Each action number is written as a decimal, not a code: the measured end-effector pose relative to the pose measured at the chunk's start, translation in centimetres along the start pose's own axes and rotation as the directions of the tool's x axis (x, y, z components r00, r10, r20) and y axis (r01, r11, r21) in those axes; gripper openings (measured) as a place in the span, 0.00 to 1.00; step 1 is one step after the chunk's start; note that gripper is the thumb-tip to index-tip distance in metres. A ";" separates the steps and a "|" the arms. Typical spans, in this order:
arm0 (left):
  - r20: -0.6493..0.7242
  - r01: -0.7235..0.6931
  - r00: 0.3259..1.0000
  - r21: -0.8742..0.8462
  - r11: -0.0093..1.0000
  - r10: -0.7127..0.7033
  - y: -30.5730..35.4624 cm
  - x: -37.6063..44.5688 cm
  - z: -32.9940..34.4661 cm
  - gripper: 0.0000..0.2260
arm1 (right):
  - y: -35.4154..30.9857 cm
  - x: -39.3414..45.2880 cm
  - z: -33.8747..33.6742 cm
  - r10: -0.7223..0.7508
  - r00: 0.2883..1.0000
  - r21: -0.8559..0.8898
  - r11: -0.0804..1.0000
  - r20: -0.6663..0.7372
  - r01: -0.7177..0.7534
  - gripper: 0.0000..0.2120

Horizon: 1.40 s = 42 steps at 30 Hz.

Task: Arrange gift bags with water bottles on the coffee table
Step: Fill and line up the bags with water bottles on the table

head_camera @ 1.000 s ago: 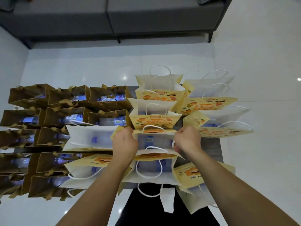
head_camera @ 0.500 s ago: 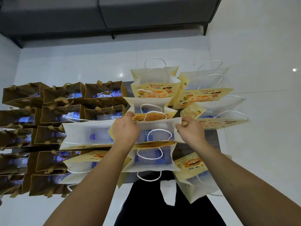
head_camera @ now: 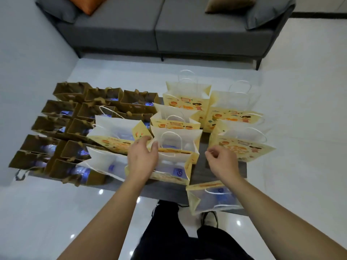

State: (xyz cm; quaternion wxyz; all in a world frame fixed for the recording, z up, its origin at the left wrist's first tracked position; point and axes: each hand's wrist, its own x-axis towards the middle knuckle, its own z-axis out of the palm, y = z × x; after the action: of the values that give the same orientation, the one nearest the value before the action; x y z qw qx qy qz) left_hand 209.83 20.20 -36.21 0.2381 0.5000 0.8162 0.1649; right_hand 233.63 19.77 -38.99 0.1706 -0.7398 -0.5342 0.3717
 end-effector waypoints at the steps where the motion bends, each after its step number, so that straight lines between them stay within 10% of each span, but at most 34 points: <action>1: -0.003 -0.005 1.000 -0.019 1.000 0.005 -0.4 -1.4 0.0 0.19 | 0.2 -0.7 -0.2 -0.032 0.999 0.004 0.999 0.017 0.032 0.05; 8: 0.244 -0.251 0.948 0.177 0.952 0.204 -3.2 -5.6 0.2 0.37 | 1.3 -5.8 -0.1 -0.182 0.982 -0.072 0.980 0.059 0.186 0.10; 16: 0.149 -0.296 0.951 0.171 0.940 0.272 -4.3 -3.5 -0.6 0.10 | 0.2 -8.3 1.1 -0.220 0.956 -0.480 0.829 0.195 0.289 0.18; 27: 0.238 -0.273 0.932 -0.043 0.961 0.275 -2.6 -0.8 -1.5 0.07 | 0.1 -11.3 0.7 -0.098 0.964 -0.759 0.599 0.248 0.256 0.24; 38: 0.258 -0.375 0.894 -0.018 0.927 0.366 -1.8 0.2 -1.6 0.06 | 1.8 -14.0 0.7 -0.006 0.984 -0.802 0.578 0.180 0.150 0.14; 42: 0.350 -0.438 0.844 0.012 0.899 0.407 -1.4 -0.7 -1.0 0.07 | 2.1 -13.9 0.4 -0.002 0.994 -0.673 0.736 0.108 0.075 0.13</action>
State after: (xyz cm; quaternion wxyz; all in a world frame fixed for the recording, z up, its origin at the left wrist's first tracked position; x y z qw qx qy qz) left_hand 208.53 18.94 -35.89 0.3094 0.6986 0.6393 0.0871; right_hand 232.60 6.22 -35.48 -0.1287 -0.7206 -0.6556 0.1851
